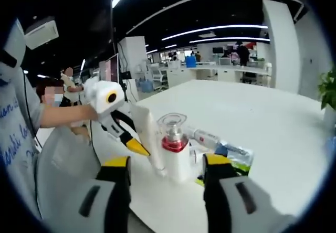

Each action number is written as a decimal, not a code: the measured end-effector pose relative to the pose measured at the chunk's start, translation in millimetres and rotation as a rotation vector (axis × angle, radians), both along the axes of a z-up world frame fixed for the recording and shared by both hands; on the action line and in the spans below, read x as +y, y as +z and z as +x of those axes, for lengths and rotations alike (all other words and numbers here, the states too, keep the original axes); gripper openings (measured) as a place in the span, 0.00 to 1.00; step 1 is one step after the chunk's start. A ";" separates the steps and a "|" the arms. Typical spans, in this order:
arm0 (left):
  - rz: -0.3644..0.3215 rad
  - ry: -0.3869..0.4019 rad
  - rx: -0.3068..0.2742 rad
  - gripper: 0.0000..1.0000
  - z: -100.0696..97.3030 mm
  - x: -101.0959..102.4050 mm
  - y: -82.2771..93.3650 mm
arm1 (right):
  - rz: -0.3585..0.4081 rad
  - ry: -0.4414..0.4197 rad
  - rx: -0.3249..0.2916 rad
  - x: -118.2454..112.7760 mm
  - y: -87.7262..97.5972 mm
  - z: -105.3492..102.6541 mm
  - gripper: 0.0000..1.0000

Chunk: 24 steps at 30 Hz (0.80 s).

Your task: Arrange the skincare products in the storage area until every visible bottle or jar stands upright without overlapping.

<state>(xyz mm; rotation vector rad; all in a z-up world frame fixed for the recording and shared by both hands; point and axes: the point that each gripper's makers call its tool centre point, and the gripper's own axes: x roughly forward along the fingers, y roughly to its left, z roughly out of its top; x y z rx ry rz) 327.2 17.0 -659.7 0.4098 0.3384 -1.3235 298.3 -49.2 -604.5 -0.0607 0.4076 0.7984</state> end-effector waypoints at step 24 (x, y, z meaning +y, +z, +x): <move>-0.002 -0.003 -0.003 0.15 17.1 -1.5 0.0 | -0.038 -0.024 0.015 -3.8 -8.0 -1.0 0.62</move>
